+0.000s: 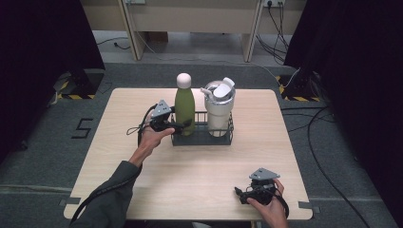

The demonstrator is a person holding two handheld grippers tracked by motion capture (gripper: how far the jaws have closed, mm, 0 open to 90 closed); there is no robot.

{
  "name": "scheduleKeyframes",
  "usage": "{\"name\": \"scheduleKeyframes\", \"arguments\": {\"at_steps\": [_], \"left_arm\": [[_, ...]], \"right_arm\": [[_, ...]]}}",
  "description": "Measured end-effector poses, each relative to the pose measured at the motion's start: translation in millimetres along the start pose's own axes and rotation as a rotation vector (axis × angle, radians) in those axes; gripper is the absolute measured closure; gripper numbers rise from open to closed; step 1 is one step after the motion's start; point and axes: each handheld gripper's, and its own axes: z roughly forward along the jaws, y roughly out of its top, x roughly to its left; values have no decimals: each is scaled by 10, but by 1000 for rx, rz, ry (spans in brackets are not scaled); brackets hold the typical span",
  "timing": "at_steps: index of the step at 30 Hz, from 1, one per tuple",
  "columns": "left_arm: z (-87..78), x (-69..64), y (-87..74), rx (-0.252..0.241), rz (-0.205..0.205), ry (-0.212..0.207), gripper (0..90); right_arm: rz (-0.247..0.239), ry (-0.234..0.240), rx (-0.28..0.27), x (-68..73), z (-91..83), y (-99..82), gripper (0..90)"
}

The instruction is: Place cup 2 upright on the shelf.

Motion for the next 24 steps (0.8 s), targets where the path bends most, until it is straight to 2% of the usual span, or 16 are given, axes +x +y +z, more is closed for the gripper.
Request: {"name": "scheduleKeyframes", "arguments": {"at_steps": [24], "left_arm": [[-169, -18, 5, -1, -18, -16, 148]], "right_arm": [[0, 1, 2, 0, -2, 1, 37]]}}
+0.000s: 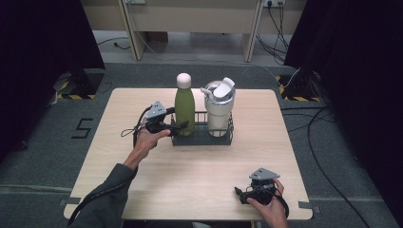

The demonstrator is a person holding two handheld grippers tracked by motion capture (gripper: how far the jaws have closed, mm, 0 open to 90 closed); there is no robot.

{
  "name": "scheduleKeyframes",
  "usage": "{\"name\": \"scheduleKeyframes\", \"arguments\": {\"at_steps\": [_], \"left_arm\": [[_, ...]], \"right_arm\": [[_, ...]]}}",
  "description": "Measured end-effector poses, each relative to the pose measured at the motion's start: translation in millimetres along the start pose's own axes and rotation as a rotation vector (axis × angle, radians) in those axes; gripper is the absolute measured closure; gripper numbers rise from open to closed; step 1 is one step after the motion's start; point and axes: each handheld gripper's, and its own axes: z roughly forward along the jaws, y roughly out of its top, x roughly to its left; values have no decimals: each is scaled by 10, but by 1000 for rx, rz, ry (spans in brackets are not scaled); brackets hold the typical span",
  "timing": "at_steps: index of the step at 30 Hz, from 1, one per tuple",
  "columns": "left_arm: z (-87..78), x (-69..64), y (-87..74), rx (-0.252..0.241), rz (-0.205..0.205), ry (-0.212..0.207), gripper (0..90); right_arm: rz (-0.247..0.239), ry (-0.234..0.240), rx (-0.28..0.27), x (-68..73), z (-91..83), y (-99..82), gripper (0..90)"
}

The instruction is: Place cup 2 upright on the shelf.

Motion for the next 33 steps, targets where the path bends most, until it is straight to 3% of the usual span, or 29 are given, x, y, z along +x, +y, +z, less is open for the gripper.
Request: {"name": "scheduleKeyframes", "arguments": {"at_steps": [6, 8, 18, 33], "left_arm": [[-38, 13, -5, 7, -8, 4, 148], [-58, 18, -17, -5, -38, -13, 149], [-134, 23, -28, 4, -19, -7, 148], [-263, -37, -78, 5, -46, -28, 148]], "right_arm": [[0, -1, -2, 1, 2, 0, 37], [0, -1, -2, 1, 2, -1, 37], [1, -1, -2, 1, 2, -1, 36], [0, -1, -1, 1, 1, 0, 36]]}}
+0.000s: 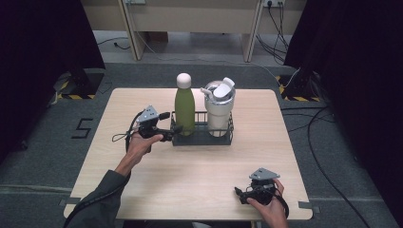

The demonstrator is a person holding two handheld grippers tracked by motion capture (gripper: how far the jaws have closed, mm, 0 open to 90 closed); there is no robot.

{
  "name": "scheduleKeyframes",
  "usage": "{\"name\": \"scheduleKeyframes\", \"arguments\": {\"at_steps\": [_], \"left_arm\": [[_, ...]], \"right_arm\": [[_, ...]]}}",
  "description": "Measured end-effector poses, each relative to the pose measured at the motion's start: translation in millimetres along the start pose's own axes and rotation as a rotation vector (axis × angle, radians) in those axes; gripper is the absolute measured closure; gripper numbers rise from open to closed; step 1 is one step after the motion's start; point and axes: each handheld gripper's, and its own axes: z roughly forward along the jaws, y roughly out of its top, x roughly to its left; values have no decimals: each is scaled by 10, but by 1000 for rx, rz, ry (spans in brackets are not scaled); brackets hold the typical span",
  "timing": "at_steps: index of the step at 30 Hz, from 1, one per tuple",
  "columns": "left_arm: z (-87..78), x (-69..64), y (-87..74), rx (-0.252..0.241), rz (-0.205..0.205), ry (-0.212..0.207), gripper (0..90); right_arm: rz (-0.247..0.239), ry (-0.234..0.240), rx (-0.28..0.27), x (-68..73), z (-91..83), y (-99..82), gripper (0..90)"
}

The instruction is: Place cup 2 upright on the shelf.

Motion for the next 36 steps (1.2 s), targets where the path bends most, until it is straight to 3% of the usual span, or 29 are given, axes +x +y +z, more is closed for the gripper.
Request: {"name": "scheduleKeyframes", "arguments": {"at_steps": [19, 36], "left_arm": [[-205, -71, -79, -11, -25, -13, 148], [-341, -194, -158, -13, -20, -29, 149]], "right_arm": [[0, -1, 1, 1, 2, 1, 35], [-2, -3, 0, 2, 4, 1, 34]]}}
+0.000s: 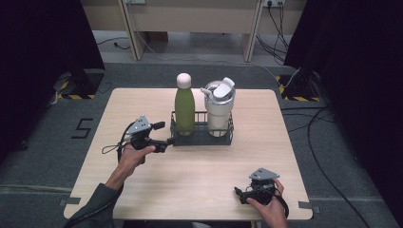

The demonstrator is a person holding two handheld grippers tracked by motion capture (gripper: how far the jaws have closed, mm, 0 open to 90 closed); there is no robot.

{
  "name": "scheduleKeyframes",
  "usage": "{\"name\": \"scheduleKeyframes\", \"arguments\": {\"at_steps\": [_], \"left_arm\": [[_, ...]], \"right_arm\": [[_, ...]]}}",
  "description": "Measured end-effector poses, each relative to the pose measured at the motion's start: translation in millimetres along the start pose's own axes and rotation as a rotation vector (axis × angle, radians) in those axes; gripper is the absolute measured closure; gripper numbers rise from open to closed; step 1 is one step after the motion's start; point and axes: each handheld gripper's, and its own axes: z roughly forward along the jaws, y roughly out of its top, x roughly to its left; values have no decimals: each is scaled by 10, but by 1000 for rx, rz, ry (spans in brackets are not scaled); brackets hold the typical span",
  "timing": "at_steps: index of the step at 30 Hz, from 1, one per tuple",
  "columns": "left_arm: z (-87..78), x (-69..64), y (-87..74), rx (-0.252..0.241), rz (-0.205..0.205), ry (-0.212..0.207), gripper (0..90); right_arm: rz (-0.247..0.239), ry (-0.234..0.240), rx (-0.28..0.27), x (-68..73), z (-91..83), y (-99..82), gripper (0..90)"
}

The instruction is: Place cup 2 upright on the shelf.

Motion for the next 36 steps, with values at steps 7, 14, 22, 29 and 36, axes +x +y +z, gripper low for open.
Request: {"name": "scheduleKeyframes", "arguments": {"at_steps": [7, 14, 22, 29, 36], "left_arm": [[-55, -58, -19, -3, -2, -8, 149], [-110, -127, -117, -4, -9, -20, 149], [-166, -168, -175, -11, -12, -25, 149], [-193, -210, -227, -9, -1, -24, 149], [-209, -234, -287, -3, 2, -25, 149]], "right_arm": [[0, 0, 0, 1, 0, 0, 34], [0, 0, 0, 1, 0, 0, 34], [1, 0, 0, 1, 1, 1, 33], [1, -1, -1, 2, 3, 1, 32], [1, -1, -1, 2, 3, 1, 32]]}}
